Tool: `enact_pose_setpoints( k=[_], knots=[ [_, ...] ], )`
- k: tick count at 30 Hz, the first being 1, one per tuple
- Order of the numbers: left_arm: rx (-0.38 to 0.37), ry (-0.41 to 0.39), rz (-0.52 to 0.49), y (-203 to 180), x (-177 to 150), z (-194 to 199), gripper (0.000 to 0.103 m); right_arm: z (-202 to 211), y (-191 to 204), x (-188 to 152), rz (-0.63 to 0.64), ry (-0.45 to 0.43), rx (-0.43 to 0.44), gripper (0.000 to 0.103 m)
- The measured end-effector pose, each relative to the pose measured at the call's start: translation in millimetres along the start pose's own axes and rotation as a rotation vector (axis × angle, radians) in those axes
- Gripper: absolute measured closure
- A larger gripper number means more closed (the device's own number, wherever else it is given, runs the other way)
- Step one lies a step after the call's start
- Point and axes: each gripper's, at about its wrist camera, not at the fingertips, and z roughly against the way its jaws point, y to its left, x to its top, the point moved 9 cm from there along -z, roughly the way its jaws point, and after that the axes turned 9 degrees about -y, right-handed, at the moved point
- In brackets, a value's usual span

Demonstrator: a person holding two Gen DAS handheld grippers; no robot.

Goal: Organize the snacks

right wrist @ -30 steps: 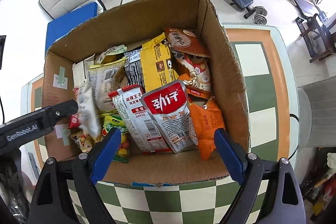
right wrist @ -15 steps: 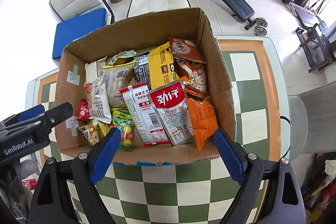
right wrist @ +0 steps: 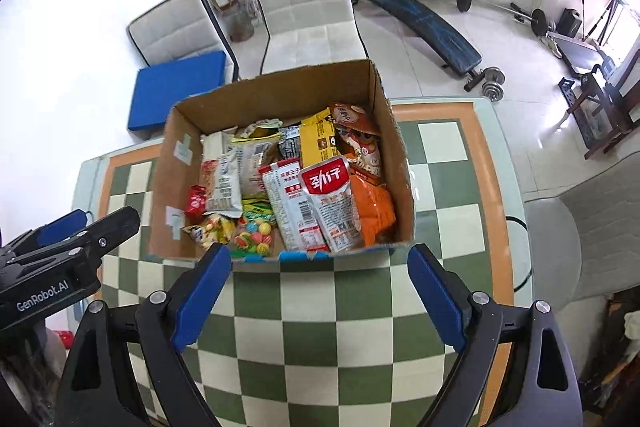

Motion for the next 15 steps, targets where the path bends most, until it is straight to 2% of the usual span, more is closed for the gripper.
enact_pose_setpoints(
  k=[5, 15],
  knots=[
    [0.006, -0.070, -0.004, 0.0, -10.5, 45.9, 0.009, 43.2, 6.3, -14.9, 0.023, -0.045, 0.013, 0.011],
    [0.019, -0.133, -0.033, -3.0, -37.6, 114.5, 0.009, 118.6, 13.8, -49.3, 0.042, -0.112, 0.034, 0.011]
  ],
)
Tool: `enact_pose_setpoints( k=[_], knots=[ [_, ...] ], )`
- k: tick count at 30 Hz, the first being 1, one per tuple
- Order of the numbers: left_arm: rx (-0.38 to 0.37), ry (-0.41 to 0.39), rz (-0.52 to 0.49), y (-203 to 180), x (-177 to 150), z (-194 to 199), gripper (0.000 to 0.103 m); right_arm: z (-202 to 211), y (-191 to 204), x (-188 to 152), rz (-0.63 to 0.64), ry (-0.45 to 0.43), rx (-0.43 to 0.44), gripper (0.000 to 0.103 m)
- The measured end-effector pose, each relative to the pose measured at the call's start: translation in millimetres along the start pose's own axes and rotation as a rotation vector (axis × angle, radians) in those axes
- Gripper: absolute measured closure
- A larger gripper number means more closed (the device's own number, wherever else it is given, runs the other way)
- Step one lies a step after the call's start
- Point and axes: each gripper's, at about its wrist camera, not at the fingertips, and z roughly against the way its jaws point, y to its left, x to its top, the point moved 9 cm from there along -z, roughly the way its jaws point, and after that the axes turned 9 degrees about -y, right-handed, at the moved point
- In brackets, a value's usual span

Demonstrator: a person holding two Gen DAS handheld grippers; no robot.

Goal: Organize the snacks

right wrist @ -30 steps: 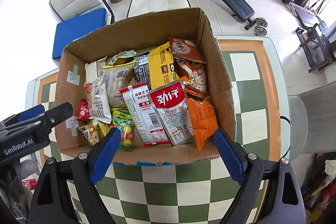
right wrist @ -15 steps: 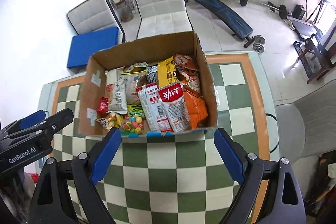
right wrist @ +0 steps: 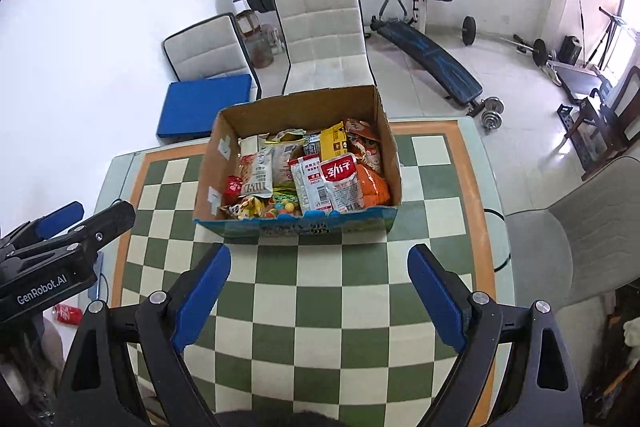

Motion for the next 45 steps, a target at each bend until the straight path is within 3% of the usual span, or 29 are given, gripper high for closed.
enact_pose_setpoints(
  k=[9, 17, 23, 31, 45],
  knots=[
    [-0.002, -0.023, -0.008, -2.7, -16.1, 38.2, 0.009, 48.9, 7.1, -26.7, -0.007, -0.007, 0.019, 0.011],
    [-0.006, -0.021, -0.014, -4.2, -23.9, 41.5, 0.009, 65.7, 10.3, -31.8, 0.007, -0.020, 0.003, 0.011],
    [-0.003, -0.034, -0.005, -1.8, -22.3, 31.9, 0.009, 58.8, 7.3, -24.3, -0.007, -0.062, -0.030, 0.004],
    [0.041, -0.063, -0.025, 0.9, -9.8, 2.3, 0.009, 35.3, -3.4, -5.4, -0.028, -0.099, -0.079, 0.004],
    [0.047, -0.057, -0.018, -0.2, 3.5, -36.3, 0.009, -2.6, -19.2, 19.4, -0.032, -0.110, -0.132, 0.004]
  ],
)
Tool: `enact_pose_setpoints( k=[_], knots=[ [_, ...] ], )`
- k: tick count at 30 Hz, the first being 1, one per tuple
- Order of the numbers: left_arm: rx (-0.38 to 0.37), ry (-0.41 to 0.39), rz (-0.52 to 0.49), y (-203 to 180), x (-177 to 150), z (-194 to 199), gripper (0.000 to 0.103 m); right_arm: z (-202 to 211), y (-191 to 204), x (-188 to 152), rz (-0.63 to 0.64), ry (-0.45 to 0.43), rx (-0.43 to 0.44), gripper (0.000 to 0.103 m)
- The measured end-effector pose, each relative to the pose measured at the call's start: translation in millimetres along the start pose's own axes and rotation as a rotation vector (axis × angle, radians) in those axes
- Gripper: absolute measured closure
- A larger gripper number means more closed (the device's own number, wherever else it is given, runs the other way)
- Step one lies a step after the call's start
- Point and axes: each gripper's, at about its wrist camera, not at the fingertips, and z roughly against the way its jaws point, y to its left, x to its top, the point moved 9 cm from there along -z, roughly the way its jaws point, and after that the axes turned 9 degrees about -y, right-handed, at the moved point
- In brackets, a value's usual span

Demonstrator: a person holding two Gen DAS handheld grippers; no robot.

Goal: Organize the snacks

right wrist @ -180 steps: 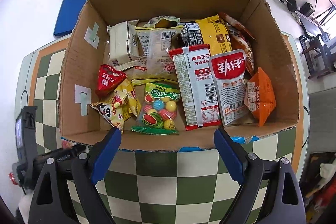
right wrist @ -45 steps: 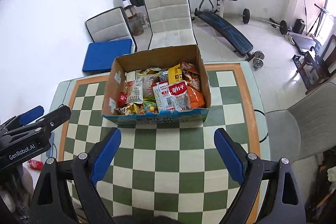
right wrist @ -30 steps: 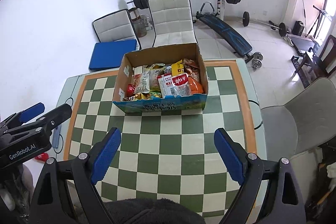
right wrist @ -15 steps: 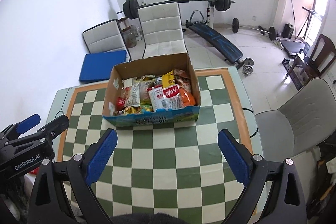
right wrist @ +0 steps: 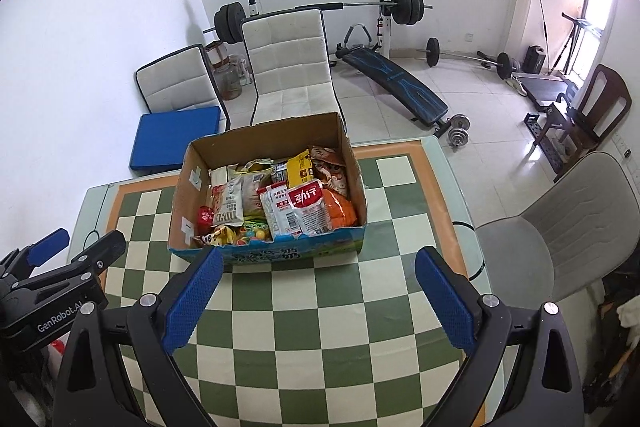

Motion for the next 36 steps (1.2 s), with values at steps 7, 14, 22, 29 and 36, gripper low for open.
enact_pose_setpoints(
  k=[7, 14, 22, 29, 36],
  knots=[
    [-0.002, 0.006, -0.001, -0.3, 1.2, -4.0, 0.009, -7.4, 3.0, 3.1, 0.009, 0.001, -0.003, 0.004],
    [-0.006, 0.004, 0.007, -0.8, 1.5, -6.6, 0.009, -11.6, 1.7, 5.3, 0.010, -0.004, -0.007, 0.004],
    [-0.007, 0.003, 0.004, -1.8, 1.1, -6.4, 0.009, -13.0, -2.3, 6.0, 0.005, -0.016, -0.018, 0.004],
    [-0.015, 0.001, -0.010, -4.9, 0.7, -5.4, 0.009, -11.1, -5.4, 0.0, 0.003, -0.010, -0.026, 0.004],
    [-0.025, 0.001, -0.016, -5.7, 1.6, -5.3, 0.009, -10.2, -8.2, -2.1, 0.000, -0.009, -0.032, 0.004]
  ],
)
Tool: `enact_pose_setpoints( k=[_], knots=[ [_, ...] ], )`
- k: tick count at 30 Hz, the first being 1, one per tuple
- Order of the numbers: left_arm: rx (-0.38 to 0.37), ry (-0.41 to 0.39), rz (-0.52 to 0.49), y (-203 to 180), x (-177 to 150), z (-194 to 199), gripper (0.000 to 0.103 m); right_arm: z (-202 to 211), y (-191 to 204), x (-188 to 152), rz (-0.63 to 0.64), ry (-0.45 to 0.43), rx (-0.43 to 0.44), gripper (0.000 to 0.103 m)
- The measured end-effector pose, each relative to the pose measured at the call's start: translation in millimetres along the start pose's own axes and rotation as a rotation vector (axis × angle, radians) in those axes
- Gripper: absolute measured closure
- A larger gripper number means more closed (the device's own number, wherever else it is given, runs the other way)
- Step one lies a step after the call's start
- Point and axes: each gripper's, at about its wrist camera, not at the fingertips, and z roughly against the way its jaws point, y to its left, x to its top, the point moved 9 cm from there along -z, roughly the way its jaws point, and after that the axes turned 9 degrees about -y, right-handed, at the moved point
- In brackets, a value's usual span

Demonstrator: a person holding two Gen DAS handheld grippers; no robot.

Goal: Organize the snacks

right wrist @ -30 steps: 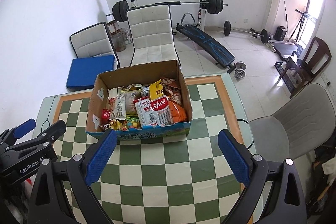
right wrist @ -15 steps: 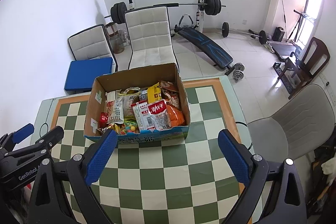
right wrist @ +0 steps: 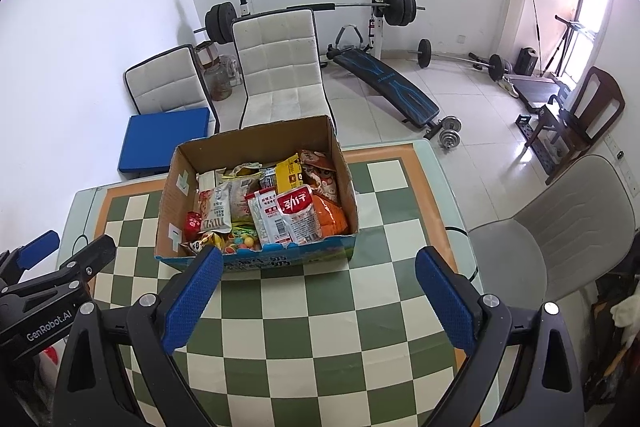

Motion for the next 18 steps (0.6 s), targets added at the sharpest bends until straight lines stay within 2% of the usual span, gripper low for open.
enact_pose_setpoints(
  k=[18],
  knots=[
    [-0.015, -0.010, -0.021, -1.5, -0.7, 3.7, 0.009, 3.2, 0.1, 4.4, 0.002, -0.010, -0.004, 0.004]
  ],
)
